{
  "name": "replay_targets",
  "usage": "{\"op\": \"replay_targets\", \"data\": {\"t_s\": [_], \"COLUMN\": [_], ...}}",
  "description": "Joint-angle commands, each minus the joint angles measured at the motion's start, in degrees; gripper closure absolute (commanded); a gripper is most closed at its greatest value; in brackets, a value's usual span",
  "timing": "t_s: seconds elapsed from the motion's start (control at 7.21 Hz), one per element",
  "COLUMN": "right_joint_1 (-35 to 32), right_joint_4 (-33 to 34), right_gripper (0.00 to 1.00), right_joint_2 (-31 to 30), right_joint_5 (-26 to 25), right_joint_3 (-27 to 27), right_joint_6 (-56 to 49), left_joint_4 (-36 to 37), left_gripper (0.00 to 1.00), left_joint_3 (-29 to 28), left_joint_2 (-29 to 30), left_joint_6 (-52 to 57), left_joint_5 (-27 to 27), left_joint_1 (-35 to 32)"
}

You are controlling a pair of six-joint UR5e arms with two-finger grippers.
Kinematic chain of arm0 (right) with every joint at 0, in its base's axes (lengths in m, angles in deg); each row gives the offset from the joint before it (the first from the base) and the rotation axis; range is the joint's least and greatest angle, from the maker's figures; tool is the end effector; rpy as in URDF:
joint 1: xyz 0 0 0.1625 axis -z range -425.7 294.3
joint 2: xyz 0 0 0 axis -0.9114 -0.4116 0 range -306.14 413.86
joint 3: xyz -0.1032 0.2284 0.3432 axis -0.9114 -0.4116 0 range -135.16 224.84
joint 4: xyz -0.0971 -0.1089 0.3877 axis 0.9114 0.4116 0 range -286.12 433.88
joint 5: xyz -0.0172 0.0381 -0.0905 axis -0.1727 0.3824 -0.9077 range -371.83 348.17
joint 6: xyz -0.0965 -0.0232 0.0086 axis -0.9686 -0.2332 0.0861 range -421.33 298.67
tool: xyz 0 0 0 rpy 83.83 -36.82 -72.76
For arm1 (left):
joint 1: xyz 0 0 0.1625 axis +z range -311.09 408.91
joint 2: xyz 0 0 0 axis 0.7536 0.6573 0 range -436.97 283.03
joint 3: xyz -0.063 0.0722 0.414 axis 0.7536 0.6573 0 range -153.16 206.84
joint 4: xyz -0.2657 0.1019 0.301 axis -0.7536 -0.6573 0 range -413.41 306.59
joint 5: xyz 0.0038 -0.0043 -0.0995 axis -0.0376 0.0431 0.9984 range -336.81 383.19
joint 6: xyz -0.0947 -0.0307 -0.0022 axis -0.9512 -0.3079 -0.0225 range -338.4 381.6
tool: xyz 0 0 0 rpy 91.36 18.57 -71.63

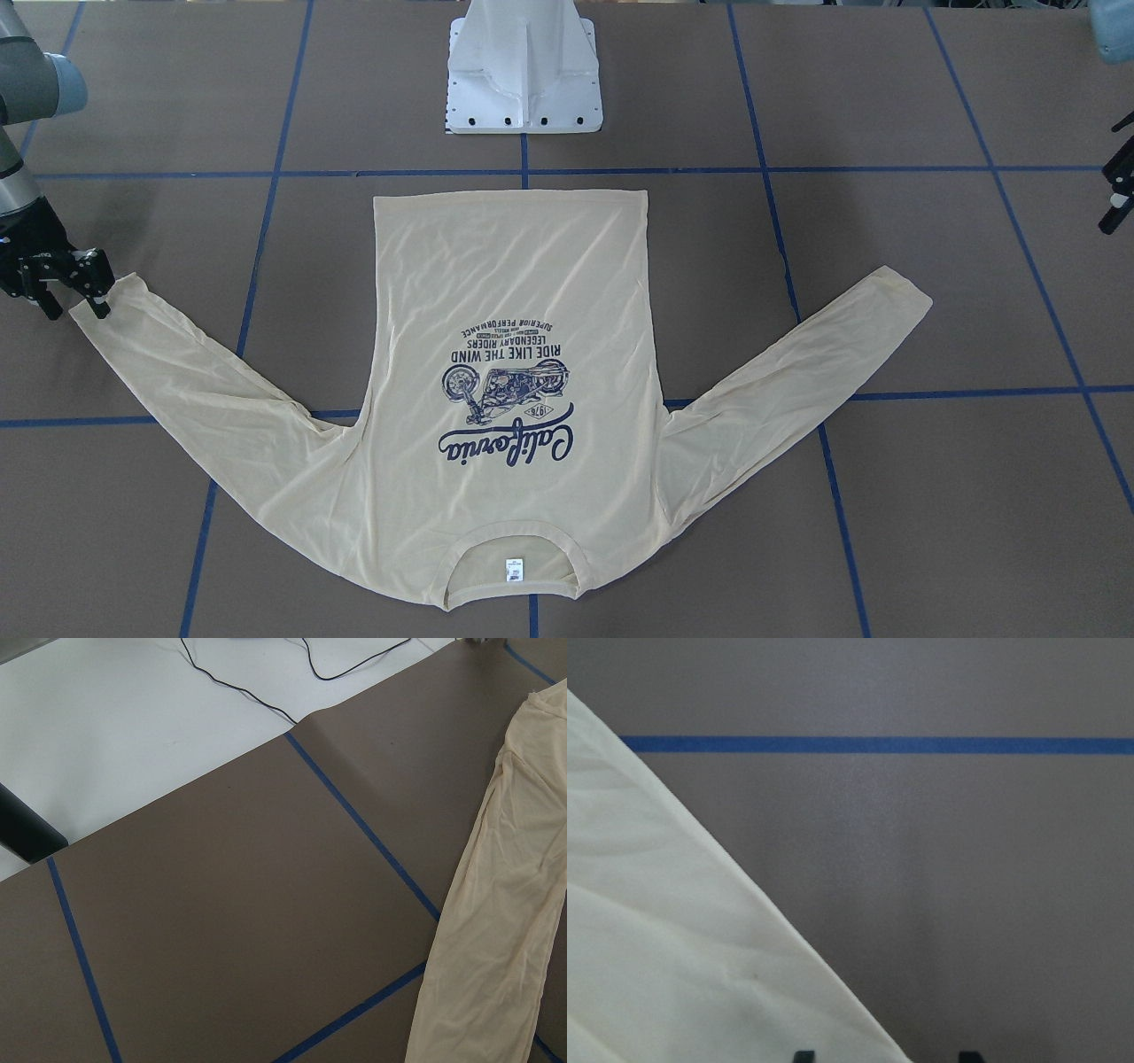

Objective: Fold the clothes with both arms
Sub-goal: 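Lower the right gripper to the cuff of the sleeve nearest it and grasp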

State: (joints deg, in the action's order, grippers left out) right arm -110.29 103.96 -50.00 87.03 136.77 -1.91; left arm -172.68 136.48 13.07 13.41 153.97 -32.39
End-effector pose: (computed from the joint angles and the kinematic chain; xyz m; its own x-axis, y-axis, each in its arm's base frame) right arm -0.2175 -0.3801 0.6479 0.7216 0.0055 0.6922 -0.2845 0.9140 0.2894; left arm 0.0071 -0.4965 0.4298 0.6813 0.5030 -0.5318 -0.0025 0.7281 0.6854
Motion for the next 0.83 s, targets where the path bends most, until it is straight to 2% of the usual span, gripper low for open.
{"op": "replay_targets", "data": {"t_s": [0.0, 0.14, 0.28, 0.55, 0.69], "right_joint_1": [-0.05, -0.06, -0.06, -0.14, -0.14], "right_joint_4": [-0.01, -0.01, -0.01, -0.01, -0.01], "right_gripper": [0.59, 0.78, 0.88, 1.00, 1.00], "right_joint_2": [0.06, 0.06, -0.03, -0.29, -0.29], "right_joint_5": [-0.17, -0.08, -0.08, 0.10, 0.10], "right_joint_3": [0.00, 0.09, 0.18, 0.62, 0.62], "right_joint_6": [0.00, 0.00, 0.00, 0.00, -0.09], "left_joint_4": [0.00, 0.00, 0.00, 0.00, 0.00], "left_gripper": [0.00, 0.00, 0.00, 0.00, 0.00], "left_joint_3": [-0.04, -0.04, -0.04, -0.04, -0.04], "left_joint_2": [-0.03, -0.03, -0.03, -0.03, -0.03], "left_joint_6": [0.01, 0.01, 0.01, 0.01, 0.01], "left_joint_5": [0.00, 0.00, 0.00, 0.00, 0.00], "left_joint_1": [0.00, 0.00, 0.00, 0.00, 0.00]}}
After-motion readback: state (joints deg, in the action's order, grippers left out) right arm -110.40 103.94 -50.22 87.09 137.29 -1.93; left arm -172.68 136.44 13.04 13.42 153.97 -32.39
